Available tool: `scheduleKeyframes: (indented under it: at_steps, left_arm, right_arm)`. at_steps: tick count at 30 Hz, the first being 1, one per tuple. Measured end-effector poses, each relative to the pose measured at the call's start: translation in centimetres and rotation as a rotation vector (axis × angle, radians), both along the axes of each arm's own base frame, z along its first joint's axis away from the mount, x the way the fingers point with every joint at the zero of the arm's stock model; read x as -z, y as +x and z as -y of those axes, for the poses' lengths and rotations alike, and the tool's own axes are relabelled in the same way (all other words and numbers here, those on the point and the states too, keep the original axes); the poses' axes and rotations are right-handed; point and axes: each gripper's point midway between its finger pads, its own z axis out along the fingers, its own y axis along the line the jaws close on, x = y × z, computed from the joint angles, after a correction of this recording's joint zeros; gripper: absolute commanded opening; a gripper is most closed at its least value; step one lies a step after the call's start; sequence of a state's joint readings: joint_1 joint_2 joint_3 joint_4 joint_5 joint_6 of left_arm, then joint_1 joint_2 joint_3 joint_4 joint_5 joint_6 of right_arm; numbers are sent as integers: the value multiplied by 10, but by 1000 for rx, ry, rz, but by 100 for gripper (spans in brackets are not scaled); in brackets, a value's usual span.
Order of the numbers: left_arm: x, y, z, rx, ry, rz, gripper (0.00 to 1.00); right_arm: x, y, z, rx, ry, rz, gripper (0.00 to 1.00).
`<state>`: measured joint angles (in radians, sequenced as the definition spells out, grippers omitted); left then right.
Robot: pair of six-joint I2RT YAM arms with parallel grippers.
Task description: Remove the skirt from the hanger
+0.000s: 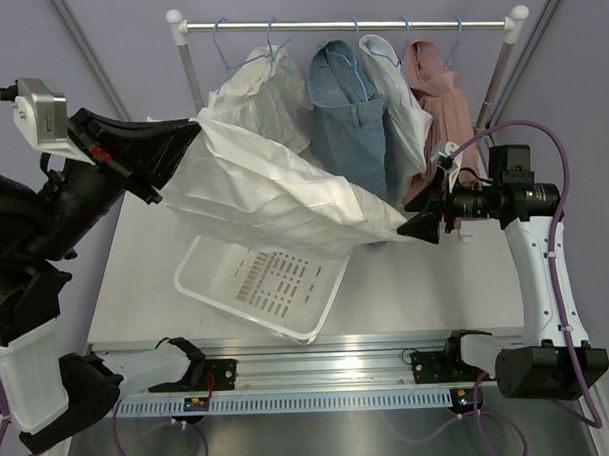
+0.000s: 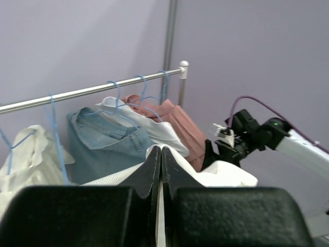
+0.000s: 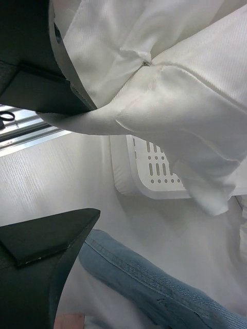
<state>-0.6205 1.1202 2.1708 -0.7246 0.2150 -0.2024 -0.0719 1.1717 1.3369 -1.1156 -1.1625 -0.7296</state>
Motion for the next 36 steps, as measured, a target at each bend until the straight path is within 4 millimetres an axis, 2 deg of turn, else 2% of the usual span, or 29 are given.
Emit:
scheduleKeyframes:
  at_steps: [6, 11, 14, 18, 21, 25, 28, 33, 36]
  left_arm:
    - [10, 15, -15, -121, 41, -21, 0]
    - [21, 19, -25, -176, 70, -41, 0]
    - [40, 24, -22, -183, 97, -76, 0]
    - [93, 45, 7, -113, 156, -194, 0]
    - [149, 65, 44, -14, 198, -328, 0]
    - [216, 85, 81, 84, 234, -495, 0]
    - [248, 88, 95, 133, 241, -571, 0]
    - [287, 86, 103, 178, 243, -634, 0]
    - [329, 79, 98, 172, 283, -706, 0]
  right_arm:
    - [0, 0, 0, 1, -1, 1, 77]
    - [0, 1, 0, 1, -1, 3, 77]
    - [0, 1, 0, 1, -1, 1, 77]
    - [1, 2, 0, 1, 0, -5, 77]
    - [1, 2, 0, 1, 0, -5, 78]
    - [1, 2, 0, 1, 1, -6, 78]
    - [2, 2, 0, 2, 2, -11, 78]
    - [2, 2, 0, 3, 1, -10, 78]
    - [2, 2, 0, 3, 1, -10, 78]
